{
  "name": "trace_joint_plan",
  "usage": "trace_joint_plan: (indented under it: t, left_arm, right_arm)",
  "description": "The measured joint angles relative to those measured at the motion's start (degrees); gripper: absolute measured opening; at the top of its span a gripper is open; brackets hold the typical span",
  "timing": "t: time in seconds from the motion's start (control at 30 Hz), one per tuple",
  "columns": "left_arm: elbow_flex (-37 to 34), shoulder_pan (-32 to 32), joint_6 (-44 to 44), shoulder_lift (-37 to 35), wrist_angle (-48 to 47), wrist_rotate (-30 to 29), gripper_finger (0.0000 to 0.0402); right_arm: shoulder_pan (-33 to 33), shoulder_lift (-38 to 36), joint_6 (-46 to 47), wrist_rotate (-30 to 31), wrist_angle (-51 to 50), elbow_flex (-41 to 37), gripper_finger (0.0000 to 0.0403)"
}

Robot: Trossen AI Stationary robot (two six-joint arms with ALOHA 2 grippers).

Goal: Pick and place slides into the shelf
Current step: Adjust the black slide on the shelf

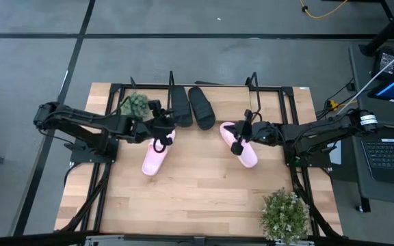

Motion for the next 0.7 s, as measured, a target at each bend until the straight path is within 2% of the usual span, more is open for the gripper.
trace_joint_plan:
  t: [0.13,0.37,0.7]
  left_arm:
    - [-5.6,-1.5,-0.2,-1.9,6.6,0.0,0.0155]
    - [-11.9,-2.8,0.2,-5.6,14.4,0.1,0.0155]
    - [-12.8,-2.8,-0.3,-7.3,14.2,0.1,0.0155]
  right_arm:
    - [-1.9,1.0,4.0,0.2,-2.3,0.1,0.0004]
    - [-3.7,8.2,3.8,0.1,-3.0,1.3,0.0002]
    - [-7.4,20.1,2.4,0.1,-24.4,18.7,0.0002]
